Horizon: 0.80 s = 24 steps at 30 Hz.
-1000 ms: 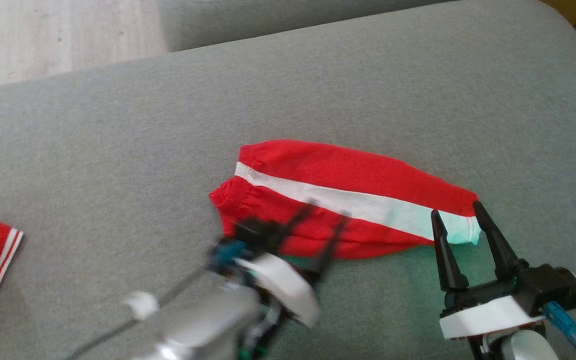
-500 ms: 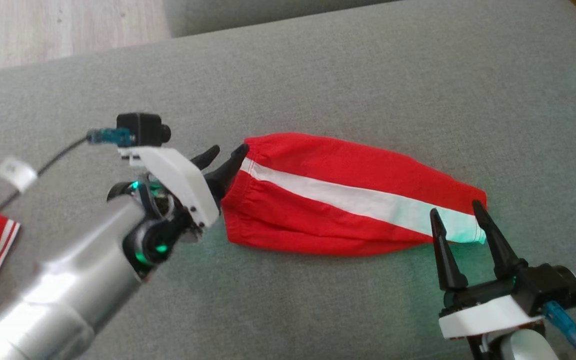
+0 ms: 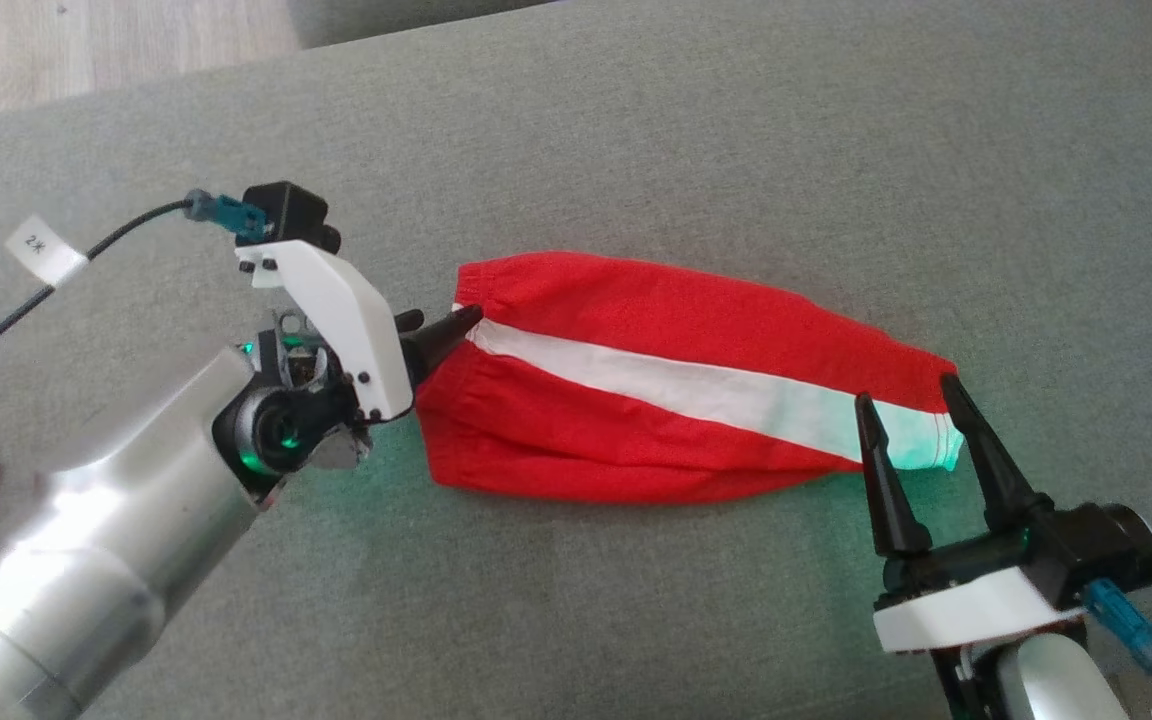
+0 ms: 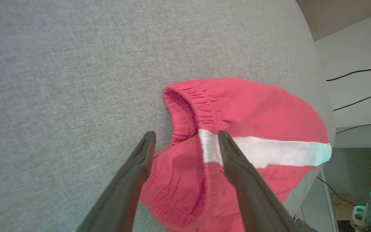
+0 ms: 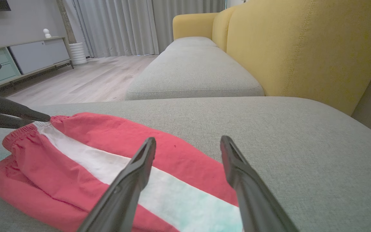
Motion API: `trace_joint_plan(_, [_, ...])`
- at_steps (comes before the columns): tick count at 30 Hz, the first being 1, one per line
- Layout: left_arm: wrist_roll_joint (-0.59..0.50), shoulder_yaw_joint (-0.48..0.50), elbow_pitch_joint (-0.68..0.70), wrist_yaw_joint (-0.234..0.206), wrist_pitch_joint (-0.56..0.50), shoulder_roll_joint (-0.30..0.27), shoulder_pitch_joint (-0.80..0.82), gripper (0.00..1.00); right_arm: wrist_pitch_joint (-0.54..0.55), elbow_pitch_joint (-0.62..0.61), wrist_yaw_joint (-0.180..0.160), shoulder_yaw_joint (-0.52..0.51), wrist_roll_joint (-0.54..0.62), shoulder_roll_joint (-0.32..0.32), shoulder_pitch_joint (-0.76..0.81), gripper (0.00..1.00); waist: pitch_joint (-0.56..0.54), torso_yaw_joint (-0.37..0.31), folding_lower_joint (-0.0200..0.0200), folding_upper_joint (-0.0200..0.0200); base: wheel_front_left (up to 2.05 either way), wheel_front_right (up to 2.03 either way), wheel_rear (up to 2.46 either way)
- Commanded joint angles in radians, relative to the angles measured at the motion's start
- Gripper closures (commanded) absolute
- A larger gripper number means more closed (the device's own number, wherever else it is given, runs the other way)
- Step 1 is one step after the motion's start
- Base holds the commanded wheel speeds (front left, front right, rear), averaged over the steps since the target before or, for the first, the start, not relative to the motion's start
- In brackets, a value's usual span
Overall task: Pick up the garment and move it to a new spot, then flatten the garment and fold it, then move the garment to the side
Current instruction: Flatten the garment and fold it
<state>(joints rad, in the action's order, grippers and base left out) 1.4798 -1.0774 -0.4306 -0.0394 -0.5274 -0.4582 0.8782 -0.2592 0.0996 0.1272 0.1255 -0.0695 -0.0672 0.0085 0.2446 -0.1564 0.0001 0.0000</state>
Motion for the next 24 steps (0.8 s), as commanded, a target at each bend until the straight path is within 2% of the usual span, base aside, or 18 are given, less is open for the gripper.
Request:
trace_joint_plan(1, [0.013,0.050,0.017,0.006,0.001,-0.033,0.054,0.00,-0.003,-0.025,0.003,0.019,-0.004,-0.005,-0.021,0.00,-0.001,-0.002,-0.0001,0.0000,0.00,0.00,0.00])
trace_joint_plan(4, [0.036,0.063,0.018,0.009,-0.008,-0.031,0.051,0.00,-0.003,-0.021,0.003,0.013,-0.006,-0.002,-0.019,0.00,-0.003,-0.003,-0.0001,0.0000,0.00,0.00,0.00])
trace_joint_plan(5, [0.044,0.064,0.020,0.010,-0.017,-0.031,0.049,0.06,-0.003,-0.020,0.003,0.011,-0.007,0.000,-0.018,0.00,-0.005,-0.004,-0.0001,0.0000,0.00,0.00,0.00])
trace_joint_plan(8, [0.052,0.061,0.028,0.012,-0.033,-0.031,0.045,0.35,-0.003,-0.020,0.003,0.009,-0.008,0.003,-0.022,0.00,-0.005,-0.005,-0.0001,0.0000,0.00,0.00,0.00])
trace_joint_plan(9, [0.052,0.060,0.031,0.012,-0.036,-0.031,0.045,0.52,-0.003,-0.021,0.003,0.008,-0.007,0.003,-0.024,0.00,-0.004,-0.005,-0.0001,0.0000,0.00,0.00,0.00])
trace_joint_plan(10, [0.052,0.061,0.033,0.012,-0.036,-0.032,0.045,0.59,-0.003,-0.022,0.003,0.007,-0.007,0.004,-0.025,0.00,-0.003,-0.004,-0.0001,0.0000,0.00,0.00,0.00])
trace_joint_plan(12, [0.057,0.063,0.038,0.013,-0.038,-0.031,0.043,0.96,-0.003,-0.024,0.003,0.006,-0.006,0.005,-0.029,0.00,0.000,-0.004,-0.0001,0.0000,0.00,0.00,0.00])
trace_joint_plan(13, [0.063,0.065,0.042,0.016,-0.042,-0.030,0.042,1.00,-0.003,-0.025,0.003,0.004,-0.006,0.005,-0.030,0.00,0.001,-0.003,-0.0001,0.0000,0.00,0.00,0.00])
trace_joint_plan(20, [0.069,0.078,0.061,0.042,-0.038,-0.032,0.047,1.00,-0.003,-0.024,0.003,-0.009,-0.004,0.006,-0.031,0.00,-0.001,0.007,-0.0001,0.0000,0.00,0.00,0.00])
trace_joint_plan(24, [0.068,0.089,0.075,0.065,-0.036,-0.056,0.053,1.00,-0.003,0.007,0.003,-0.014,-0.013,0.006,-0.019,0.00,-0.015,0.022,-0.0001,0.0000,0.00,0.00,0.00])
